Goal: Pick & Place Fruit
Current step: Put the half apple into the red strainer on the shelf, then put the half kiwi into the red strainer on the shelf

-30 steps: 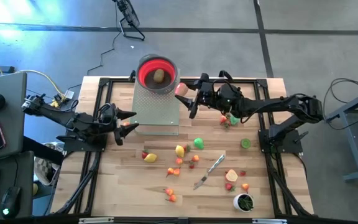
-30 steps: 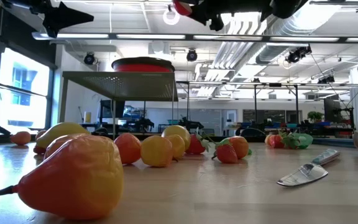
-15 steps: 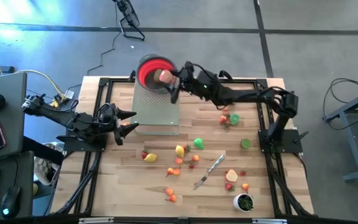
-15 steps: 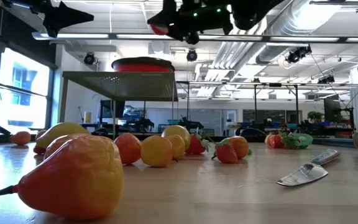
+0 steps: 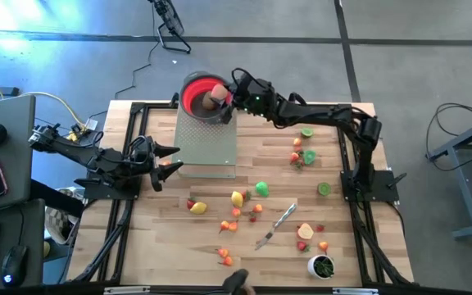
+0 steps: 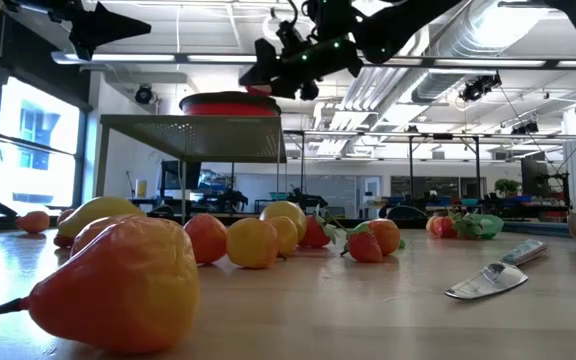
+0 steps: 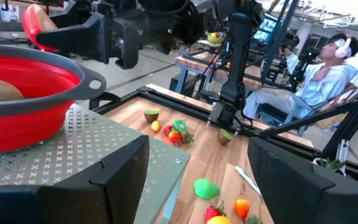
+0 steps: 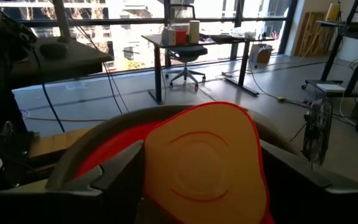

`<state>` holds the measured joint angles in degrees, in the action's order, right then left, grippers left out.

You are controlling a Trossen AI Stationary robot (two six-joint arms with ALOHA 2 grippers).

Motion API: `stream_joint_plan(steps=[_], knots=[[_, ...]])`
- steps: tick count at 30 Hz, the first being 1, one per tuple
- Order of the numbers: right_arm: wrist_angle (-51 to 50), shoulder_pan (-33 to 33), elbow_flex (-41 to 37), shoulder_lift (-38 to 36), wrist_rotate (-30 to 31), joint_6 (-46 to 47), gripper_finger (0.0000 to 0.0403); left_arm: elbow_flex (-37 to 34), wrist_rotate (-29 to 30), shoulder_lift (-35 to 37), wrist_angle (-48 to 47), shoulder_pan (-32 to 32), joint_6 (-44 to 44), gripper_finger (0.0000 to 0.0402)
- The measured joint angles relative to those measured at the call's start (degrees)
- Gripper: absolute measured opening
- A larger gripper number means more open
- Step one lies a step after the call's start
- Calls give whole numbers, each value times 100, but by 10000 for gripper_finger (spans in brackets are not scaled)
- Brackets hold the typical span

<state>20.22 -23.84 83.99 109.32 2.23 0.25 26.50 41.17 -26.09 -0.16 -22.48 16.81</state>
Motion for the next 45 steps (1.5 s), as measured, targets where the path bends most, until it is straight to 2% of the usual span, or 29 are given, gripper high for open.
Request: stream_joint_plan(steps=[9,14,19,24,29,34,36,40,45], knots=[[103,26,0,-4,78,-35,330,0,0,0,-2,0,1,267],[-106,36,-7,-202,61,-44,332,0,0,0,-2,-1,0,267],[-779,182,0,-860,-135,-46,302,2,0,0,-43,-2,-1,267],[-2146,401,4,-1522,-417,-49,265,2,0,0,-192,-2,-1,267],[-3531,638,4,-2123,-423,-35,235,2,0,0,-337,-2,-1,267],[-4845,882,2,-2587,-414,430,207,2,0,0,-341,-2,-1,267],[-5334,1004,-6,-2748,-301,616,193,2,0,0,-341,-2,-1,267],[-5726,1291,-337,-3025,319,991,151,2,0,0,-341,-2,-1,267],[-5719,1532,-1084,-3356,548,1639,90,2,0,0,-339,-2,-1,267]])
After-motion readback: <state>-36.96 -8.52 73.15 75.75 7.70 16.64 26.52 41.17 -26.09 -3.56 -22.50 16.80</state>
